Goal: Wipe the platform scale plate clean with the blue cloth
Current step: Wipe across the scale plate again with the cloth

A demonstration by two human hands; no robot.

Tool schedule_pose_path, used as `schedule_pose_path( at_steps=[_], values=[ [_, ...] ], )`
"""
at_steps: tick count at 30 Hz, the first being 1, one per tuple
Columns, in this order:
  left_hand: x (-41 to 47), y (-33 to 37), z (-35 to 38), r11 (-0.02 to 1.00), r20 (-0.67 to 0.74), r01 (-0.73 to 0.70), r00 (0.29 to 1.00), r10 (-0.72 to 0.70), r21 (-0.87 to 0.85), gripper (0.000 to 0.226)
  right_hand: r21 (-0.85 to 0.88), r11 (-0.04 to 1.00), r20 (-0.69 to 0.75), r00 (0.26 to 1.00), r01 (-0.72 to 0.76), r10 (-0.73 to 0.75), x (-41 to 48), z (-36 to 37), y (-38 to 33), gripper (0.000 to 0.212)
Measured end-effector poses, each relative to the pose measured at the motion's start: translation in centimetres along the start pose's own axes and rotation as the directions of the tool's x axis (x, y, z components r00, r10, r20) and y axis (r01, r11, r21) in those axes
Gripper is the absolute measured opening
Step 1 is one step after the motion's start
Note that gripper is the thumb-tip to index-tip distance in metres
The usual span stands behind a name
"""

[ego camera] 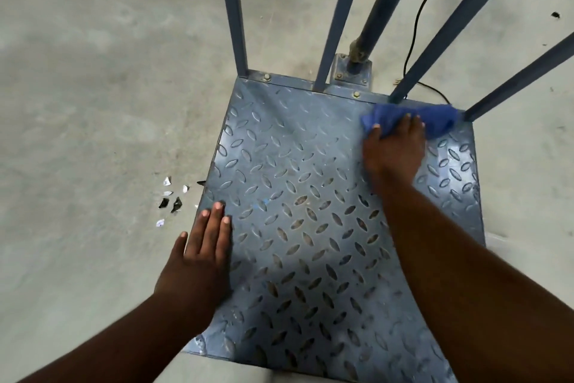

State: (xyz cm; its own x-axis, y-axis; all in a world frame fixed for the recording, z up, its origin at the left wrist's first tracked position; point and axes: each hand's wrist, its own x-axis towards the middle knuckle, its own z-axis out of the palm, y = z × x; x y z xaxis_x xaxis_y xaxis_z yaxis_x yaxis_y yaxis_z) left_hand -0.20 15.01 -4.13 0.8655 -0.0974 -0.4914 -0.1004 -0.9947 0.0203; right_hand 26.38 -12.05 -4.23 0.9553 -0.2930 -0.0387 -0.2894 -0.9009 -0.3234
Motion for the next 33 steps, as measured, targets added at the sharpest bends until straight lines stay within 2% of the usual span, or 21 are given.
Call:
schedule_pose_path(
  at_steps=[2,3,5,7,8,9,10,11,12,14,16,21,23,25,28,30,31,32,33],
  values=[
    [0.2,-0.3,-0.1,1.000,0.015,0.017,1.000,-0.017,0.001,0.100,-0.003,0.971,0.011,0.971,0.238,-0.238,-2.5,1.7,-4.8,0.070],
    [0.3,0.0,-0.4,0.999,0.030,0.024,0.999,-0.023,-0.033,0.116,0.027,0.923,0.030,0.923,0.384,-0.384,-4.0,2.6,-7.3,0.067],
    [0.6,0.2,-1.2,0.997,0.036,0.056,0.998,-0.054,-0.052,0.139,0.098,0.778,0.075,0.775,0.621,-0.628,-6.6,4.2,-11.2,0.061],
    [0.6,0.1,-0.9,0.998,0.091,0.058,0.994,-0.057,-0.004,0.137,0.183,0.647,0.093,0.643,0.740,-0.761,-7.6,5.1,-13.4,0.057],
    [0.7,-0.2,-1.2,0.999,0.084,0.036,0.996,-0.035,-0.008,0.142,0.210,0.620,0.093,0.616,0.756,-0.782,-7.4,5.5,-13.7,0.057],
    [0.6,-0.6,-1.5,1.000,0.077,-0.009,0.997,0.009,0.000,0.151,0.220,0.614,0.089,0.611,0.758,-0.787,-7.3,5.8,-13.8,0.056],
    [0.3,-1.0,-1.8,0.999,0.129,-0.041,0.991,0.042,-0.008,0.155,0.214,0.614,0.073,0.614,0.760,-0.786,-7.2,5.8,-13.7,0.055],
    [-0.1,-1.3,-1.9,0.996,0.193,-0.033,0.980,0.049,-0.085,0.152,0.203,0.619,0.066,0.620,0.759,-0.782,-7.2,5.7,-13.4,0.054],
    [-0.5,-1.5,-2.1,0.984,0.198,-0.010,0.979,0.045,-0.179,0.143,0.187,0.623,0.068,0.623,0.759,-0.779,-7.4,5.5,-13.4,0.055],
    [-0.9,-1.2,-2.1,0.960,0.060,-0.006,0.998,0.024,-0.280,0.118,0.146,0.631,0.085,0.626,0.762,-0.775,-7.6,5.5,-13.7,0.056],
    [-1.2,-0.7,-0.8,0.949,-0.094,-0.024,0.996,-0.006,-0.313,0.103,0.115,0.648,0.088,0.642,0.753,-0.762,-7.6,5.7,-13.8,0.057],
    [-1.0,0.3,1.1,0.946,-0.283,0.003,0.954,-0.100,-0.323,0.093,0.018,0.765,0.048,0.764,0.643,-0.643,-7.9,6.0,-14.4,0.063],
    [-0.9,0.6,1.3,0.950,-0.285,0.032,0.950,-0.126,-0.312,0.092,-0.004,0.756,0.073,0.754,0.654,-0.652,-8.7,6.1,-14.4,0.064],
    [-1.0,0.7,1.4,0.946,-0.285,0.055,0.947,-0.151,-0.319,0.091,0.039,0.651,0.121,0.643,0.758,-0.756,-10.8,5.8,-13.4,0.062],
    [-0.8,0.6,1.5,0.944,-0.305,0.059,0.938,-0.164,-0.326,0.088,0.145,0.384,0.225,0.348,0.912,-0.910,-15.2,4.4,-10.1,0.058],
    [-1.0,0.5,1.7,0.942,-0.324,0.063,0.930,-0.175,-0.330,0.087,0.184,0.218,0.307,0.154,0.959,-0.939,-15.4,3.4,-8.2,0.057],
    [-0.9,0.6,1.7,0.945,-0.325,0.070,0.929,-0.179,-0.321,0.087,0.177,0.163,0.332,0.097,0.971,-0.938,-13.9,3.3,-8.0,0.058],
    [-0.9,0.6,1.6,0.948,-0.315,0.075,0.933,-0.176,-0.309,0.088,0.147,0.169,0.341,0.110,0.975,-0.934,-11.9,3.6,-8.3,0.058],
    [-0.8,0.6,1.5,0.950,-0.307,0.078,0.936,-0.175,-0.304,0.089,0.111,0.249,0.311,0.204,0.962,-0.928,-9.4,4.0,-9.0,0.059]
  ],
)
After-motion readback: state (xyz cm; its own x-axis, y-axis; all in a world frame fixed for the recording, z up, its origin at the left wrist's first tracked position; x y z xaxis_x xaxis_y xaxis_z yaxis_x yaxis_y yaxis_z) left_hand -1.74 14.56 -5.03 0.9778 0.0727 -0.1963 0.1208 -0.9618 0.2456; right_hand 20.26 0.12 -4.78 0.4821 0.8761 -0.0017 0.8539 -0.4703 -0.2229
